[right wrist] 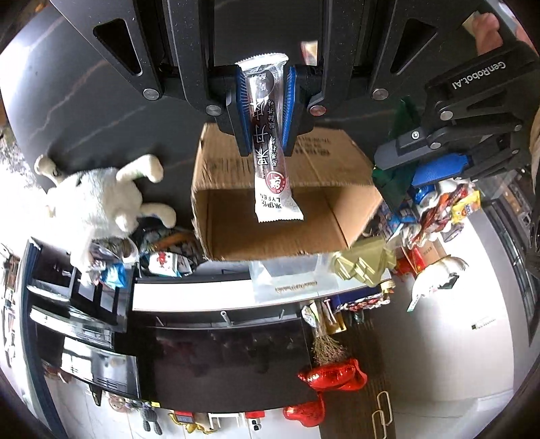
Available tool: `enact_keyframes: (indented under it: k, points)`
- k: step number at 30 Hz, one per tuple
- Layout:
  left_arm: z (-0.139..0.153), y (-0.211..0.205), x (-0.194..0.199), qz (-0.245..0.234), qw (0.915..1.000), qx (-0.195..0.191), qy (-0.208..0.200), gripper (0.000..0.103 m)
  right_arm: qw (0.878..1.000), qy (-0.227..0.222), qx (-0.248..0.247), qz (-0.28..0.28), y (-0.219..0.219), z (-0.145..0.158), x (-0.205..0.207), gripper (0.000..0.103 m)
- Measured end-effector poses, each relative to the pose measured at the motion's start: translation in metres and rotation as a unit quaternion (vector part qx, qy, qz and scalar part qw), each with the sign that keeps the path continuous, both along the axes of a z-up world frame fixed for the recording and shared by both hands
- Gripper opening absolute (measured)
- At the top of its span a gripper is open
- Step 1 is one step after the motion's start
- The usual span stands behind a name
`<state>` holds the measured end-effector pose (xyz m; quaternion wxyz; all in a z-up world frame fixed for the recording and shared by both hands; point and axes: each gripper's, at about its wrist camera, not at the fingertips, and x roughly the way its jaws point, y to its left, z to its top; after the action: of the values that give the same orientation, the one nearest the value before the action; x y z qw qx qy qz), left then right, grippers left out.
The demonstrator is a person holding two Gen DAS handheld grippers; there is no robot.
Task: Organize snacks
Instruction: 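Carry both snacks into the cardboard box and open both tools, then withdraw both tools from the box to the red-and-white packet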
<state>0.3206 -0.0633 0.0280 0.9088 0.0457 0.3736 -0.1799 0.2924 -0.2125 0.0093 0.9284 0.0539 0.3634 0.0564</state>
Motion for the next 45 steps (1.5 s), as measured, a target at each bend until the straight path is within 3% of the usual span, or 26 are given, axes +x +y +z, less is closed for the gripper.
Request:
enact_keyframes:
  k: [15,26,28,29,30,32,45]
  points:
    - [0.015,0.006,0.064,0.031,0.9994,0.011,-0.015,0.047,0.999,-0.017,-0.038,0.024,0.016,0.011,0.064,0.019]
    - [0.003,-0.004,0.111,0.032,0.9991,0.026,-0.006,0.048,0.999,-0.011,-0.033,0.027,0.013,-0.002,0.105,0.019]
    - [-0.001,-0.006,0.117,0.034,0.9988,0.035,-0.006,0.049,0.999,-0.01,-0.034,0.025,0.012,-0.005,0.11,0.02]
    - [-0.002,-0.007,0.118,0.037,0.9985,0.039,-0.007,0.051,0.999,-0.008,-0.036,0.023,0.011,-0.007,0.112,0.027]
    - [-0.003,-0.007,0.119,0.044,0.998,0.044,-0.01,0.058,0.999,-0.011,-0.04,0.021,0.011,-0.007,0.112,0.042]
    - [-0.004,-0.007,0.116,0.05,0.9974,0.05,-0.015,0.063,0.998,-0.021,-0.053,0.013,0.011,-0.007,0.109,0.049]
    - [-0.002,0.007,0.053,0.054,0.9977,0.03,-0.029,0.063,0.999,-0.017,-0.046,0.018,0.008,-0.004,0.066,0.049]
